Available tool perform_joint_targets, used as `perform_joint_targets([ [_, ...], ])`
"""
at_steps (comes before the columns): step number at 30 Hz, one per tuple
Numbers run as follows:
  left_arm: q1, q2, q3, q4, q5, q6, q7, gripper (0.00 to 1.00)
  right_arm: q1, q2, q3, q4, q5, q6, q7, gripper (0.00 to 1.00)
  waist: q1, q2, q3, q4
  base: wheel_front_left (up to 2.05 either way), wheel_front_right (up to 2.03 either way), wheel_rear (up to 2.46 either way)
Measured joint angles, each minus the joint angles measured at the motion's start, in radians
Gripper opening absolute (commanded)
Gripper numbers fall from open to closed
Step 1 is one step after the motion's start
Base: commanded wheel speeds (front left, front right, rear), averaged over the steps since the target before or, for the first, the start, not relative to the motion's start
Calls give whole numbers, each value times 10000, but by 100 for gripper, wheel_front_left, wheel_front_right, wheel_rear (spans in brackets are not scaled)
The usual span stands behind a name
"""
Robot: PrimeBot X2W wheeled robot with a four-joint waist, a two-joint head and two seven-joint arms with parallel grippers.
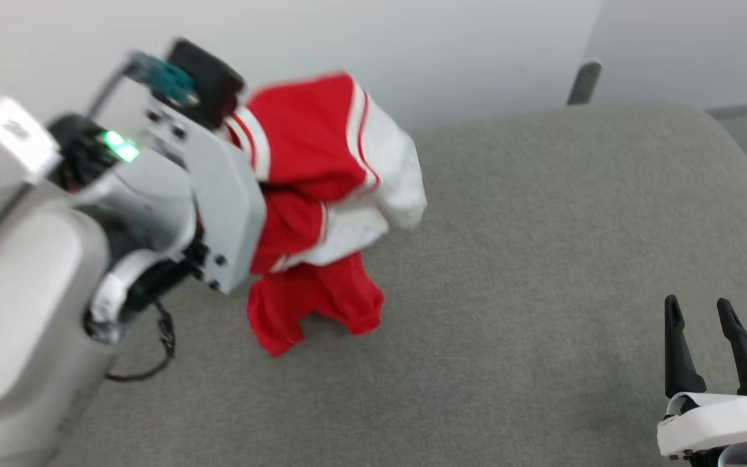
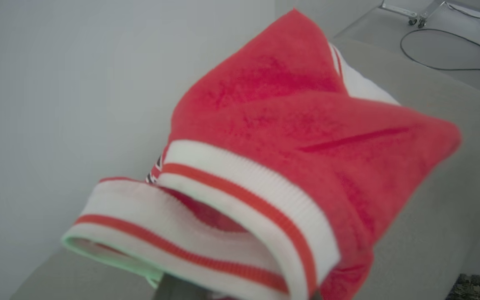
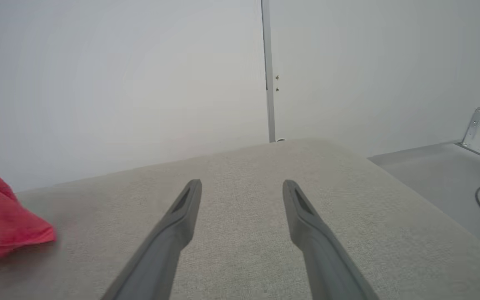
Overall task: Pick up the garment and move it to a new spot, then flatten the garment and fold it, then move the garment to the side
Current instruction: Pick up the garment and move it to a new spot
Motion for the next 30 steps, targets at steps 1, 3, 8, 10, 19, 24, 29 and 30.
perform_joint_targets([
  [1,85,-88,-109,65,31,0,2,0,-5,0,-27,58,17,0,-19,100,0,0,95,-74,0,0,0],
  [3,251,-230,-318,268,52,-4,-38,0,-83,4,-31,199,148,0,-148,100,0,0,289,-210,0,0,0],
  [8,753,-660,-771,1024,48,-75,-278,0,-327,8,98,604,383,0,-451,100,0,0,744,-478,0,0,0],
  [10,922,-784,-899,1411,31,-127,-435,0,-453,12,196,750,449,0,-564,100,0,0,904,-565,0,0,0],
  [19,1497,-1279,-1407,3315,-13,-527,-1062,3,-837,15,550,1352,761,0,-959,100,0,0,1362,-842,0,0,0],
  [24,1567,-1595,-1607,4232,27,-734,-1415,14,-1046,19,708,1584,815,0,-1070,100,0,0,1451,-870,0,0,0],
  [29,1514,-1856,-1795,4846,19,-999,-1553,47,-1102,17,752,1730,826,0,-1145,100,0,0,1419,-805,0,0,0],
  [30,1502,-1898,-1831,4947,10,-1058,-1580,58,-1113,17,761,1753,826,0,-1156,100,0,0,1396,-782,0,0,0],
])
